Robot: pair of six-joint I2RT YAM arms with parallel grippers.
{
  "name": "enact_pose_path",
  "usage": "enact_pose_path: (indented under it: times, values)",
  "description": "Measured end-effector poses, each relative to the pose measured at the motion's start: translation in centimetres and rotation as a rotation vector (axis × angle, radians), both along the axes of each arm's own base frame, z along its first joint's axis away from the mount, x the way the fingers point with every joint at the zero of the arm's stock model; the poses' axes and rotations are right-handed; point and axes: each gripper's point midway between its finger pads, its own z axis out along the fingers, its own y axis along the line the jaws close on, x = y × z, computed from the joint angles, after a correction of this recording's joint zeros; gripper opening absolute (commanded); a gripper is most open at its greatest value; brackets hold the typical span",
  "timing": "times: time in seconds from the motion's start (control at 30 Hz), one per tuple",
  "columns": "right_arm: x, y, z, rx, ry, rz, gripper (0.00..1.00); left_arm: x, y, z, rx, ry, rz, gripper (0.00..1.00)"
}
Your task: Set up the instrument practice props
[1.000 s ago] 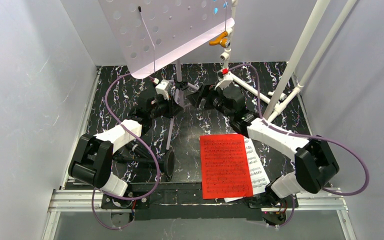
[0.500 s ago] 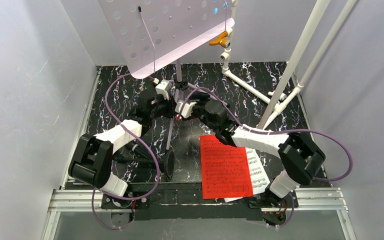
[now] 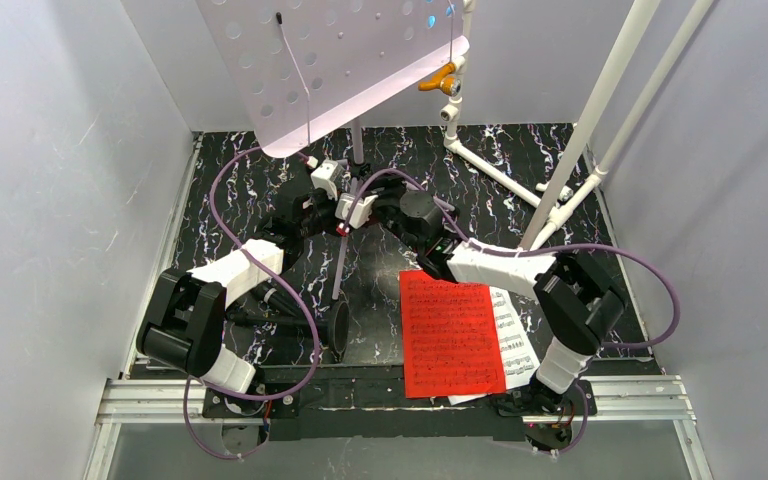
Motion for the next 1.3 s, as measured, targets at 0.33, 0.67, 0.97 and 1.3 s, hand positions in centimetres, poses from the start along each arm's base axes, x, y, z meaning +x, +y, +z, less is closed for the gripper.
enact_pose_path:
  times: [0.33, 0.67, 0.97, 1.3]
  values:
    - [1.8, 0.9, -0.4, 0.011, 0.002, -0.032, 0.46, 0.0, 0.0, 0.0, 0.000, 0.000, 0.000, 0.00]
    - [2.8, 1.0, -1.0, 0.106, 0.094, -0.103, 0.13, 0.4, 0.4, 0.1, 0.004, -0.007, 0.026, 0.00]
    - [2.5, 0.9, -1.2, 0.415, 0.402, -0.151, 0.01, 0.4, 0.4, 0.0, 0.004, -0.004, 0.023, 0.00]
    - [1.9, 0.2, -1.2, 1.136, 1.228, -0.120, 0.01, -0.1, -0.3, 0.2, -0.009, -0.003, -0.017, 0.00]
